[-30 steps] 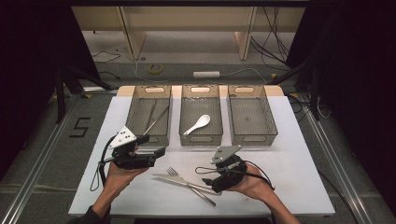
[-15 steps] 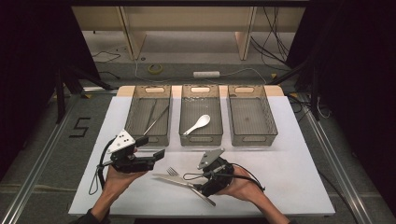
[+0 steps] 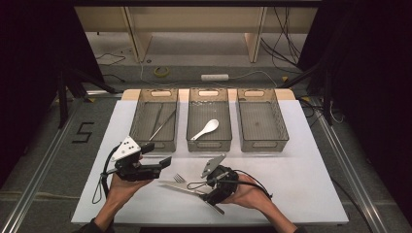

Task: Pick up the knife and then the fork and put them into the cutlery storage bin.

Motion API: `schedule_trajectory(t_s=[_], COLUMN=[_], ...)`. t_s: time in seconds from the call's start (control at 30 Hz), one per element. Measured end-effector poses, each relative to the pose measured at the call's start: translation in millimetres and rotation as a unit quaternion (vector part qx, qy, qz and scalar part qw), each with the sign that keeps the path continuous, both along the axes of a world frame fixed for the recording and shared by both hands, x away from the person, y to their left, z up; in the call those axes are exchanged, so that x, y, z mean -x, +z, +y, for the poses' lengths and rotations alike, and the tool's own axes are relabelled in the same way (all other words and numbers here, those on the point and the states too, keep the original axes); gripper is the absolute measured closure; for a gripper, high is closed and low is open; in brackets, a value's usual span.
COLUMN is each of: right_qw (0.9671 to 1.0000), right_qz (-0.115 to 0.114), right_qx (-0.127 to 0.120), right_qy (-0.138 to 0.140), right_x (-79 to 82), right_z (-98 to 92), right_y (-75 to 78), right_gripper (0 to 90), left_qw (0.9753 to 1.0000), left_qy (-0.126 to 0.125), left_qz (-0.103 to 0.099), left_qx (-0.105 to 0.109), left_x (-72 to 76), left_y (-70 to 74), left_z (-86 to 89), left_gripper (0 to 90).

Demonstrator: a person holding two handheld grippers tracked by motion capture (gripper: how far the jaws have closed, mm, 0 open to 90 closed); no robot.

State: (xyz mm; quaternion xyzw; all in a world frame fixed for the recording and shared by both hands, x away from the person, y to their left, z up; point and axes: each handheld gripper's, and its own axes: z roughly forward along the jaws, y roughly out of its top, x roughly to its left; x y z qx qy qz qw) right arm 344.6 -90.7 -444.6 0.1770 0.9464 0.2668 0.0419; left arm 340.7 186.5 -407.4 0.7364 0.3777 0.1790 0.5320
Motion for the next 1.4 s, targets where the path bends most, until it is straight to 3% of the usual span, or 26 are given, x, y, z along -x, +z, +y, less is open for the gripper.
schedule_trajectory(t_s=[0.63,1.3,1.4], right_qw=[0.9995,0.9969,0.9976], right_qz=[0.027,0.037,0.038], right_qx=[0.015,0.063,0.053], right_qy=[0.008,0.028,0.024], right_x=[-3.7,-6.5,-6.0], right_z=[18.2,30.9,32.3], right_y=[-9.0,-20.5,-21.8], right_gripper=[54.4,70.7,72.0], left_qw=[0.9999,0.9999,0.9999], left_qy=[-0.004,-0.004,-0.004], left_qz=[-0.005,-0.007,-0.007], left_qx=[-0.009,-0.010,-0.010], left_x=[2.8,3.3,3.3], left_y=[-0.6,-0.4,-0.3], left_z=[0.2,0.4,0.3], left_gripper=[18.1,18.1,18.1])
